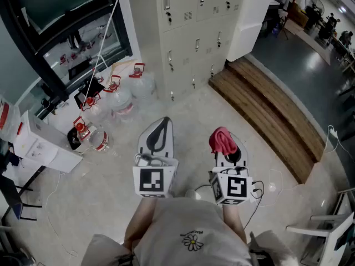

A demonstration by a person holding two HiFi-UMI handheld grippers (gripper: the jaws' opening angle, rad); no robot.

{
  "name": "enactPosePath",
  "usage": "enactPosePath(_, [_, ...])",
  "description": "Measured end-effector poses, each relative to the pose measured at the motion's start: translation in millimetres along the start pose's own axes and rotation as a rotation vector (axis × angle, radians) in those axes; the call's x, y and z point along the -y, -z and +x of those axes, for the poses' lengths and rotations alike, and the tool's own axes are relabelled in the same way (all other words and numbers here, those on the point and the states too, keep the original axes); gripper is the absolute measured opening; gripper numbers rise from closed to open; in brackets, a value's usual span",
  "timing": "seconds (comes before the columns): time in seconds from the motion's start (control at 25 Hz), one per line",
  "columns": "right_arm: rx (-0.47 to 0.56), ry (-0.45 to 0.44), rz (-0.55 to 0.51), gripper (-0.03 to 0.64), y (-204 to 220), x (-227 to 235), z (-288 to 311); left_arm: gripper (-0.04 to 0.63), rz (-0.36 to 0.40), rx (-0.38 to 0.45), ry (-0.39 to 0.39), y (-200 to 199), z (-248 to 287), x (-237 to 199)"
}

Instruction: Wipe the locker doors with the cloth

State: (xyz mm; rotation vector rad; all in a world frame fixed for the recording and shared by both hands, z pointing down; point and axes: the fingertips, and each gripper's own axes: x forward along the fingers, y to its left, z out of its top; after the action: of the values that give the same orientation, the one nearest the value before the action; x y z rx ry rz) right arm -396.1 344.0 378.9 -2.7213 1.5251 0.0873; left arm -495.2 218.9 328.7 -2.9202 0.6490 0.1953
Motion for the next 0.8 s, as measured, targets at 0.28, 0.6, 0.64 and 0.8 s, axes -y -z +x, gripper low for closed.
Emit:
enactPosePath(0.28, [-0.042, -0.001, 0.002, 0.029, 3.7, 24.1, 14.1, 0.016, 0.024, -0.031, 0.017, 10.2, 28.1, 13.7])
enactPosePath(0.6, [-0.040, -0.059, 0.102, 0.029, 29.3, 50.4, 34.9, 0.016, -0.016, -0.059, 0.005, 33.4, 61.7, 22.9])
enactPosePath(0.64, [-0.053, -0.067, 0.104, 0.029, 34.3, 51.8, 36.7, 0.017, -0.025, -0.061, -0.002, 37.1, 65.2, 23.0])
enactPosePath(0.8, [-0.083, -0.081, 0.152, 0.029, 48.5, 56.9, 47.4, 0.017, -0.063, -0.076, 0.007, 56.6, 87.9, 19.1])
